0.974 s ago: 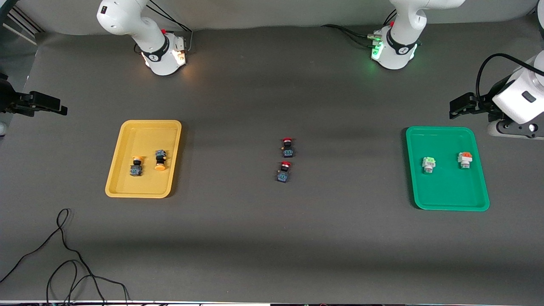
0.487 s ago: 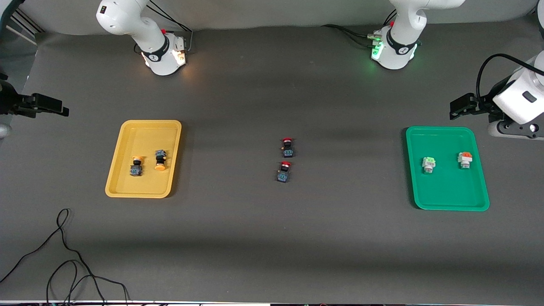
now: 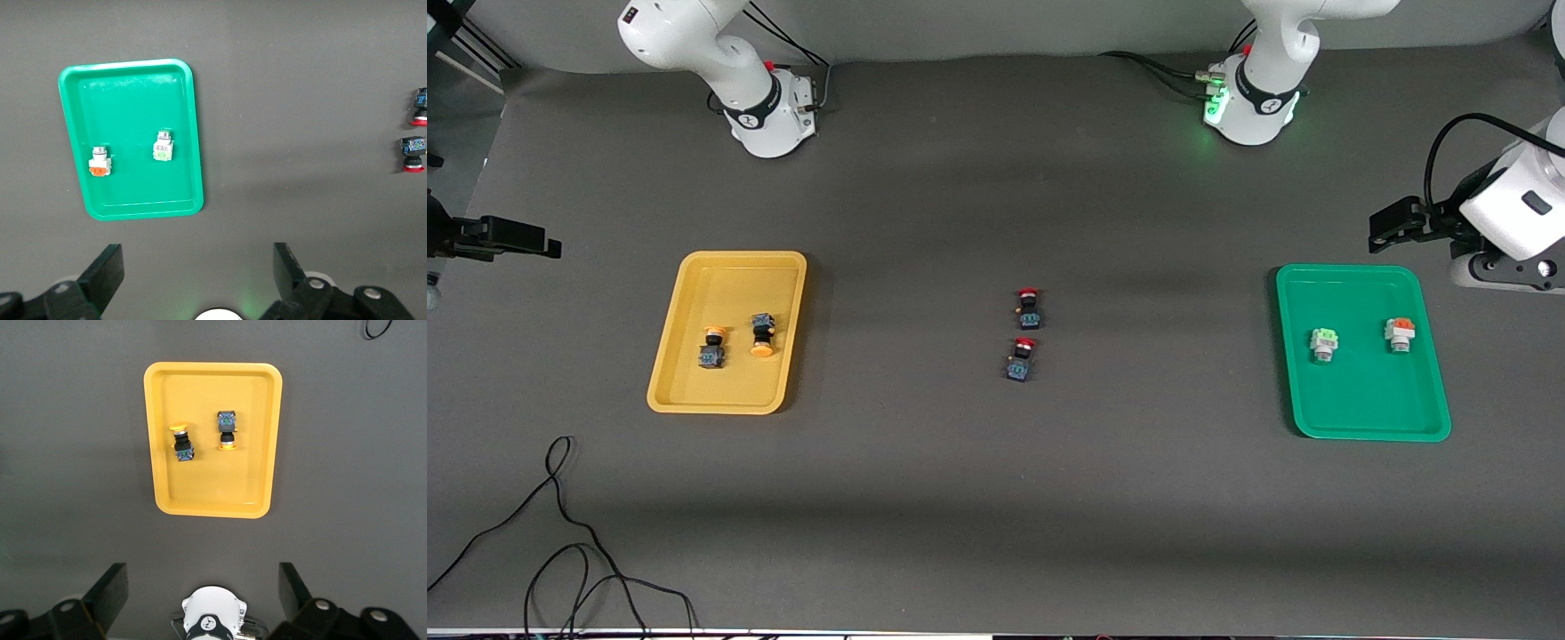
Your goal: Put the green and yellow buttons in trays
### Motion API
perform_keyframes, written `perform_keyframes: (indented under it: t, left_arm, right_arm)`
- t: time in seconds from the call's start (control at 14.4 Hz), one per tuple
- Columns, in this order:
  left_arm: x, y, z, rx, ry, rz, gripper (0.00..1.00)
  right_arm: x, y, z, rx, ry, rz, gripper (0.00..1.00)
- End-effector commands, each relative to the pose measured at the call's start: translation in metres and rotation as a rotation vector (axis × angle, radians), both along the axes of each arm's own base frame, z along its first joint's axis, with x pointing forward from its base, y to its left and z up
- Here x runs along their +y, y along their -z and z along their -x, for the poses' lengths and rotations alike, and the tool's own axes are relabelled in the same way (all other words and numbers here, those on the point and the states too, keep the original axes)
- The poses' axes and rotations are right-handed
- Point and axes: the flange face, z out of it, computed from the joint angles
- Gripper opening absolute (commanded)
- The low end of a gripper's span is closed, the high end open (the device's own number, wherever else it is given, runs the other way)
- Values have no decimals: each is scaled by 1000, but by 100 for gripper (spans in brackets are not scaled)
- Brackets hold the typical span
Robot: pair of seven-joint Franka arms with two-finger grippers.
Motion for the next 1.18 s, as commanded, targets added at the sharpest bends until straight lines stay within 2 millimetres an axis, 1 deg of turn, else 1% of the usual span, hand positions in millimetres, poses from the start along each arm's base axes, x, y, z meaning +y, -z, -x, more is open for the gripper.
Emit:
perform_keyframes:
  t: [0.0,0.07,0.14,0.28,0.35,0.49,0.7,0.84,0.97,1.11]
  left_arm:
    - [-1,-5,1,-13,10,-9,100]
    - [-1,-5,1,-14,10,-9,100]
    - [-1,-5,1,-14,12,-12,100]
    - [0,-7,0,-18,12,-13,100]
    - [0,-10,0,-26,14,-23,100]
    - [2,-12,0,-30,14,-40,100]
    - [3,-13,0,-32,16,-49,100]
    - [4,-13,-1,-40,13,-47,100]
    - [2,-13,-2,-44,16,-40,100]
    - [2,-13,-2,-47,13,-34,100]
  right_arm:
    - [-2,-10,0,11,-13,2,100]
    - [-6,-12,-1,7,-27,-13,100]
    - [-3,-13,0,11,-47,-9,100]
    - [9,-19,2,14,-37,20,100]
    - [12,-18,1,17,-26,19,100]
    - [27,-14,-2,26,1,14,100]
    - [60,-18,0,29,-4,64,100]
    - [64,-19,4,27,-31,90,100]
    - [57,-20,10,18,-25,81,100]
    - [58,-19,10,18,-28,83,100]
